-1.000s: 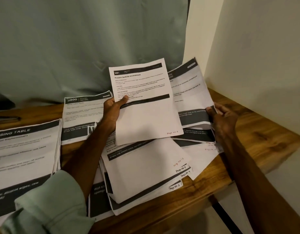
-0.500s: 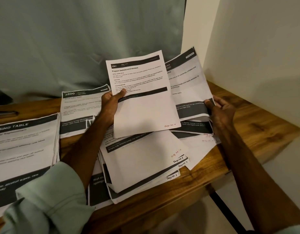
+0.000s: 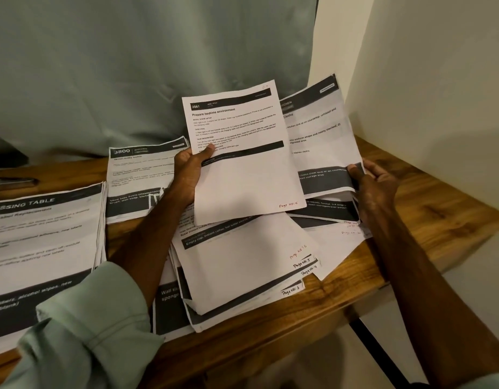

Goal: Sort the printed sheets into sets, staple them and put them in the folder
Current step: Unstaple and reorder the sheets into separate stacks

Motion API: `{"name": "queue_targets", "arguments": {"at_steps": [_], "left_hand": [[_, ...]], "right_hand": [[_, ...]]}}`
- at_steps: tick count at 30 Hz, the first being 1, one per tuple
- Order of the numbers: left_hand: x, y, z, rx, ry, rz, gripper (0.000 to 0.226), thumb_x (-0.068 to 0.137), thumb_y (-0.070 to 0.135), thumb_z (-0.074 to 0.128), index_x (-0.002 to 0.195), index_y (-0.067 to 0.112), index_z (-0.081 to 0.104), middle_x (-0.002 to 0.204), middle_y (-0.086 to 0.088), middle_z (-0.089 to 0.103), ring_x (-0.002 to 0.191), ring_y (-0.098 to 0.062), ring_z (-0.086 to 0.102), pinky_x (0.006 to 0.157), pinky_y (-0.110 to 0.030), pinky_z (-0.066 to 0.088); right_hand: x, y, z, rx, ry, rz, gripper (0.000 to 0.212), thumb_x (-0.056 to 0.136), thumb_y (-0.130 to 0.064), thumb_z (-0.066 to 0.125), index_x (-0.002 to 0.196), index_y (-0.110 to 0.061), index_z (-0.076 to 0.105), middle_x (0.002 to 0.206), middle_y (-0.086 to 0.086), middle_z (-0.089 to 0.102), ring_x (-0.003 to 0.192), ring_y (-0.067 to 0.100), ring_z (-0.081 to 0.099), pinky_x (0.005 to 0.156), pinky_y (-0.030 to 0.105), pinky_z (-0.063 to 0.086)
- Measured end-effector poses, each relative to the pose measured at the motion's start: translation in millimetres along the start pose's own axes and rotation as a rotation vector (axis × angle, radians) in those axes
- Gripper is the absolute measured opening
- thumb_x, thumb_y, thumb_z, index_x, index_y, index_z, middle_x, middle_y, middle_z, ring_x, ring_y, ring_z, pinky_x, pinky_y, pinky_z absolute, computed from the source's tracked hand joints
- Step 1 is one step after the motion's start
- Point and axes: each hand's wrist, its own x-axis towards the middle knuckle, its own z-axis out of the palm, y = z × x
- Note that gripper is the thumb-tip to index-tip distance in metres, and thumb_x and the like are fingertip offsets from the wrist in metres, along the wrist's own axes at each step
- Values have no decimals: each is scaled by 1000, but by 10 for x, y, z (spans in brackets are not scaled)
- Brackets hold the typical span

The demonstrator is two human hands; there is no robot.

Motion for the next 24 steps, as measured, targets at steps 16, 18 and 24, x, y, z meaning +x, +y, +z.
{"name": "queue_targets", "arguments": {"at_steps": [16, 18, 24], "left_hand": [[-9, 40, -37, -88, 31, -40, 33, 92, 16, 74, 124, 9, 69, 111, -6, 77, 100, -23, 75, 88, -40, 61], [-10, 41, -33, -88, 29, -39, 33, 92, 15, 74, 124, 9, 69, 111, -6, 77, 99, -23, 75, 86, -38, 62], [8, 9, -36, -64, 17, -22, 33, 92, 16, 74, 124, 8, 69, 111, -6, 77, 100, -23, 75, 84, -36, 61]], "right_hand": [[-14, -46, -1, 29, 60, -2, 35, 90, -16, 75, 123, -11, 65, 116, 5, 72, 94, 22, 74, 78, 42, 63], [-13, -51, 5, 36, 57, 5, 35, 89, -16, 76, 123, -12, 66, 115, 6, 72, 95, 23, 74, 79, 42, 63], [-6, -25, -19, 43, 36, 1, 37, 88, -19, 77, 123, -12, 66, 114, 7, 73, 96, 24, 74, 80, 44, 63]]}}
